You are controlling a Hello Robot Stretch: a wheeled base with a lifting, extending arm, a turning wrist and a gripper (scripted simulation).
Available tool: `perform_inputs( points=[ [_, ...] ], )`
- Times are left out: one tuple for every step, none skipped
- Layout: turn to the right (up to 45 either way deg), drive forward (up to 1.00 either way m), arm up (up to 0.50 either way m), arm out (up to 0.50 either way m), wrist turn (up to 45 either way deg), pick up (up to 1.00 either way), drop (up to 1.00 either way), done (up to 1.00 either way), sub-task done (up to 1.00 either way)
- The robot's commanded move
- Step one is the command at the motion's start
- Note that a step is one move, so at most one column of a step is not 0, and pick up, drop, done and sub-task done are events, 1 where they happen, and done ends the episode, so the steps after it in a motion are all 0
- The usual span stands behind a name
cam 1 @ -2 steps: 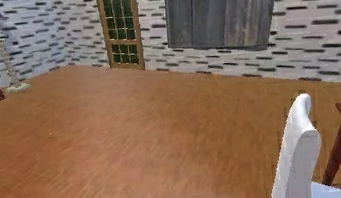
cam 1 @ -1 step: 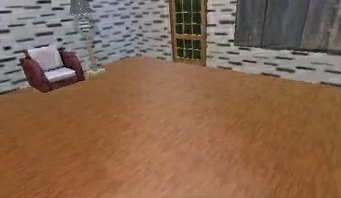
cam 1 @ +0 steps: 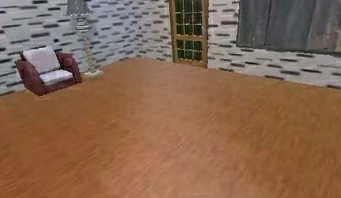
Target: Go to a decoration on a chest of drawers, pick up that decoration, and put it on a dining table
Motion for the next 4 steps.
perform_inputs(
  points=[
    [45.0,0.00,0.00,0.00,0.0,0.00,0.00,0.00,0.00],
    [45.0,0.00,0.00,0.00,0.0,0.00,0.00,0.00,0.00],
    [30.0,0.00,0.00,0.00,0.0,0.00,0.00,0.00,0.00],
    [3.0,0.00,0.00,0.00,0.0,0.00,0.00,0.00,0.00]
  ],
)
